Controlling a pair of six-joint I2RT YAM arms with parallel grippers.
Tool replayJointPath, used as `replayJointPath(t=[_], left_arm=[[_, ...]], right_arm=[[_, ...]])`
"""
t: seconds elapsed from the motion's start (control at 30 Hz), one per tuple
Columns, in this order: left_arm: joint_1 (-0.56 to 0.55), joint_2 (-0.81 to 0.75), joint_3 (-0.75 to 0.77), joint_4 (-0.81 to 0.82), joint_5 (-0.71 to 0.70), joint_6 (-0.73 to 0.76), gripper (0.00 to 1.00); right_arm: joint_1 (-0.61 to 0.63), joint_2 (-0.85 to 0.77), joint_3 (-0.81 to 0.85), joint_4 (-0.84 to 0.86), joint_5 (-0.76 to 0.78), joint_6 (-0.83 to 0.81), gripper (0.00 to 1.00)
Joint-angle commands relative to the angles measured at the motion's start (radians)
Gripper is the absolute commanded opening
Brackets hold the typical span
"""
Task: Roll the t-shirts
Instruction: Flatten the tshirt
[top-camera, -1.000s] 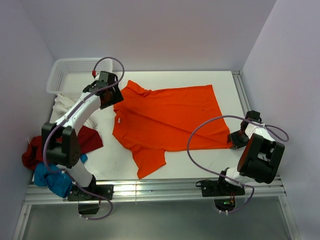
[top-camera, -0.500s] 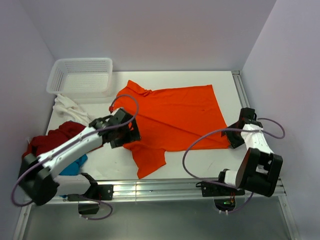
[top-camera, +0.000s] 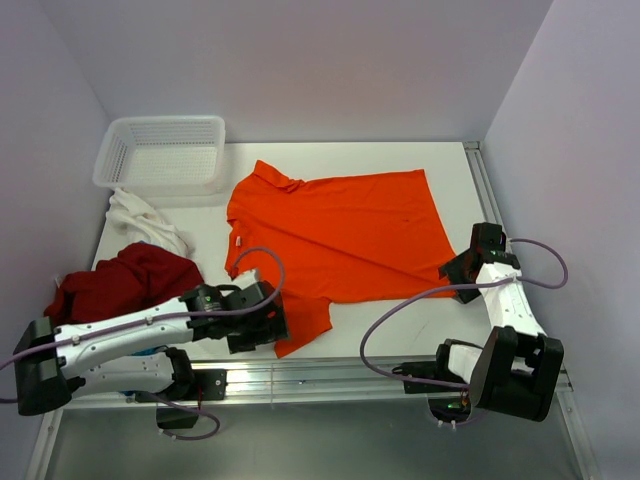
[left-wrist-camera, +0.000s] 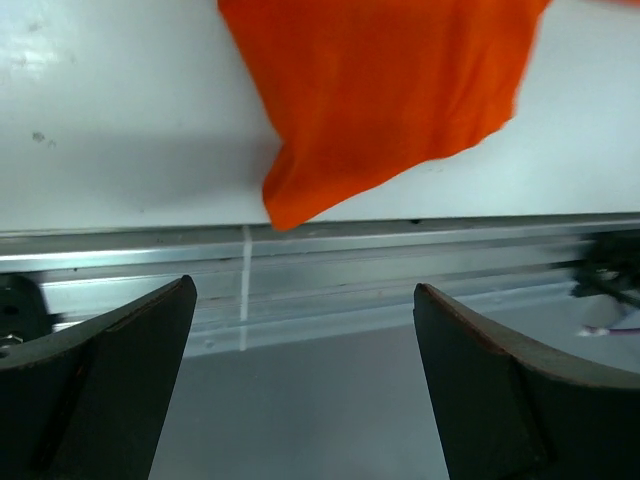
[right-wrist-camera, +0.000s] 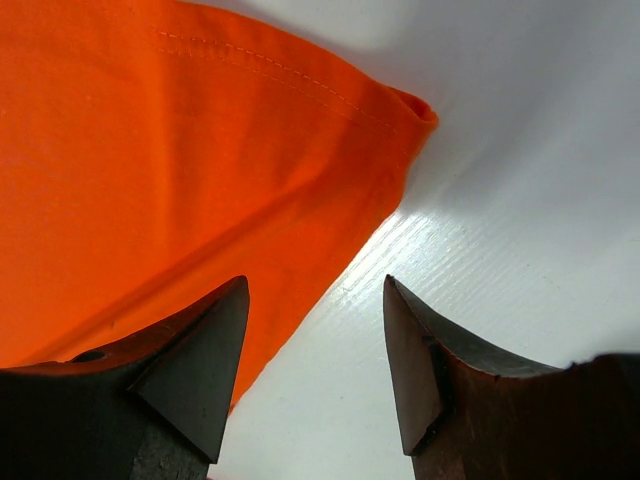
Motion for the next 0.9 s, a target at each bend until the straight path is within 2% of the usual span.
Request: replayJointPath(t=[0.0,0.13,0.3,0.87], left_arm=[[-0.081,0.026,-0.038,0.028,-0.014,-0.105,0.93],[-0.133,0.009,-0.136,0.142,0.004,-0.152,0.81],[-0.133,0.029,-0.173,0.195,-0.017,-0.13,0.74],[-0.133,0.317,0.011,0.168,-0.093,0.037,0.51]], right_arm=[[0.0,-0.027,0.031,-0.019,0.046,0.014,0.63],[-0.001,-0.035,0.016,-0.022,0.041,0.028,0.61],[-0.001,-0.055,0.01,-0.028,0.046,0.034,0.61],[-0.002,-0.073,-0.004,-0.022,0.012,0.068,0.56]])
